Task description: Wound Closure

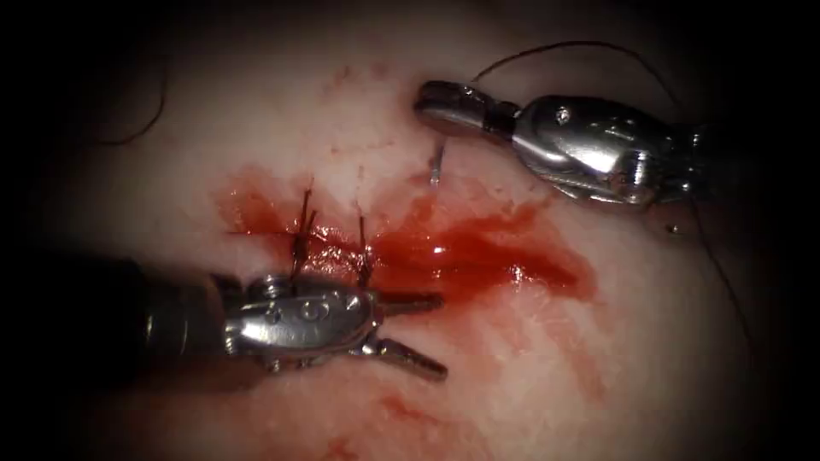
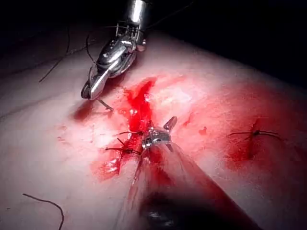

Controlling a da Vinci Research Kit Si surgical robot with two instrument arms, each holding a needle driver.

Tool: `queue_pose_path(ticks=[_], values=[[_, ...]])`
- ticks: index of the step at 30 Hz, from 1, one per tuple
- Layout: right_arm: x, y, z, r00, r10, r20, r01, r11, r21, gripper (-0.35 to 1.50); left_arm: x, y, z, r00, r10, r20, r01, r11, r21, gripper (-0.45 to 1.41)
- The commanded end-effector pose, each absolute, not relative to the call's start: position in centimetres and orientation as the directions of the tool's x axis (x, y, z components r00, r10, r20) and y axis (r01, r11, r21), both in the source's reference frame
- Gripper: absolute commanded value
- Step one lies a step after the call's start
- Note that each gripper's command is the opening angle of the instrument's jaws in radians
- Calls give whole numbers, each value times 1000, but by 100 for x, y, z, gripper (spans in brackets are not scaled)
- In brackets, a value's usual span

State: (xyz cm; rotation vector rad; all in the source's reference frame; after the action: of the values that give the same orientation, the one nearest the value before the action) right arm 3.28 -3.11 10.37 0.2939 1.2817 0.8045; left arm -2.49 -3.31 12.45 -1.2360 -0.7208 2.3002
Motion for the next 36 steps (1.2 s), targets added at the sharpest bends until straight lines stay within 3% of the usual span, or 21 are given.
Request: queue_pose_path(ticks=[1,36], values=[[337,-315,1036,64,714,-698,-354,670,653,-35,-254,-334,1251,-511,588,-627,-124,-772,-624,57],[354,-370,1025,150,891,-428,-280,454,846,-35,-251,-334,1250,-515,586,-625,-124,-773,-623,54]])
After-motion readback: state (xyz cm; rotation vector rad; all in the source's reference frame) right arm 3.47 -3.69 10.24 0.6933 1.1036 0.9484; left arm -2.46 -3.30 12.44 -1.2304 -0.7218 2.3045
